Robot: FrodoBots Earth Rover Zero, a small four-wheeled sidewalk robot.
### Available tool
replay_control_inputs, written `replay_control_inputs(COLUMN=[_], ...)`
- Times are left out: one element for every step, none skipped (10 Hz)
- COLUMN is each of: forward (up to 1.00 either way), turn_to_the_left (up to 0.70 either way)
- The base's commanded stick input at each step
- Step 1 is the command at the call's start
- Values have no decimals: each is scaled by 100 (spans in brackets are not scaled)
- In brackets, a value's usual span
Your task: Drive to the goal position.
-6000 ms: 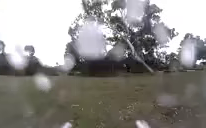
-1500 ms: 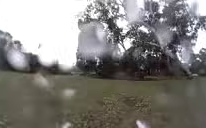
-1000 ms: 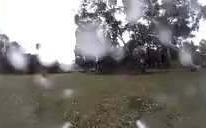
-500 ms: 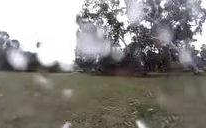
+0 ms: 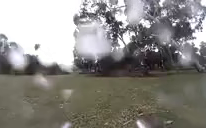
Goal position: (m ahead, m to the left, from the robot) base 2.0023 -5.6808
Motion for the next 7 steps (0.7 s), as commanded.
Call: replay_control_inputs(forward=[100, 100, 100, 100, 100, 100, 100], turn_to_the_left=[10, 30, 38, 37, 18, 0, 0])
